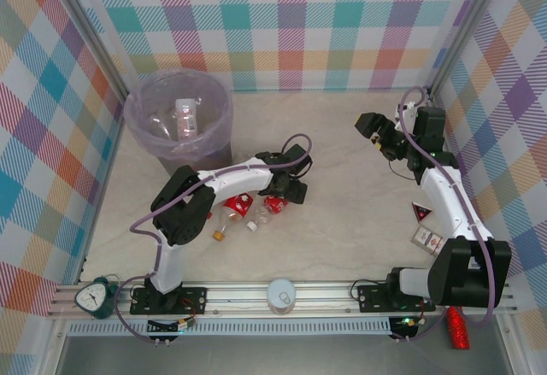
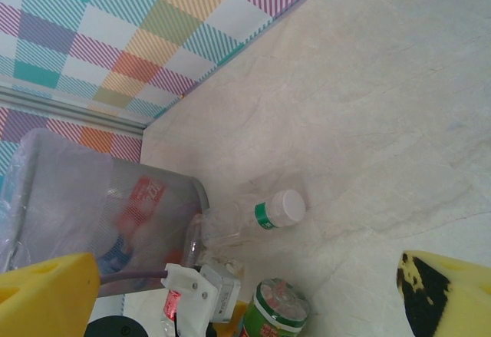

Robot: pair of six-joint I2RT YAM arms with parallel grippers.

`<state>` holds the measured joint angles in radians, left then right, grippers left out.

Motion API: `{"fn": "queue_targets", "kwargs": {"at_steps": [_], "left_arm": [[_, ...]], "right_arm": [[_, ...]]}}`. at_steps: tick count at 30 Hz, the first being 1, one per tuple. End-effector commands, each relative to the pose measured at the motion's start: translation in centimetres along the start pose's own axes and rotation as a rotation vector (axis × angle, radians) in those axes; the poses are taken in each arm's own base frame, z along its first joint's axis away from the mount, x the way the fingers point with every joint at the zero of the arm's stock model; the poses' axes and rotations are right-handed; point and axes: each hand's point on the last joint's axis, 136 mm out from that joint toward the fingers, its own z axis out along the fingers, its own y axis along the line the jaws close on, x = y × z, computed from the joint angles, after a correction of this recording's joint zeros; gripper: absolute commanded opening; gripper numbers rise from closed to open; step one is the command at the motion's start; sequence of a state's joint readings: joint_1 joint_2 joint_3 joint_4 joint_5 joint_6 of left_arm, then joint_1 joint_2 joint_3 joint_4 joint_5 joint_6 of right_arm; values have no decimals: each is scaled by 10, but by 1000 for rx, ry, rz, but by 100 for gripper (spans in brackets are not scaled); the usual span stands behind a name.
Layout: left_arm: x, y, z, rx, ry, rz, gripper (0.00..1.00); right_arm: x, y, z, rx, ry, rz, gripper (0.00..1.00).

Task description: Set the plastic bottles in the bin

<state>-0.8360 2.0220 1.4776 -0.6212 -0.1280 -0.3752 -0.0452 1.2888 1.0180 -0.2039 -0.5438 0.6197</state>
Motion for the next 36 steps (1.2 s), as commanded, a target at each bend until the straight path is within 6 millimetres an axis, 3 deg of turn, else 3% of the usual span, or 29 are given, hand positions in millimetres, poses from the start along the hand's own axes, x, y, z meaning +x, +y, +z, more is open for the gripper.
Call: {"fn": "queue_targets", "kwargs": {"at_steps": [1, 10, 17, 20, 27, 36], "left_arm": [[-3, -7, 1, 1, -1, 11, 81], [-11, -13, -7, 3, -24, 15, 62], [-18, -16, -27, 21, -56, 13, 58], [-28, -18, -47, 42, -97, 15, 58], [-73, -15, -140, 102, -287, 25, 56], [-156, 13, -280, 246, -716, -64, 52]], "right_arm": [[-7, 12, 0, -29, -3, -36, 99], [-8, 13, 0, -27, -6, -42, 99], [-11, 9, 0, -9, -28, -28, 99], [-15, 7, -6, 12, -83, -25, 99], [-25, -1, -16, 31, -209, 20, 99], [-25, 8, -21, 13, -204, 6, 99]]}}
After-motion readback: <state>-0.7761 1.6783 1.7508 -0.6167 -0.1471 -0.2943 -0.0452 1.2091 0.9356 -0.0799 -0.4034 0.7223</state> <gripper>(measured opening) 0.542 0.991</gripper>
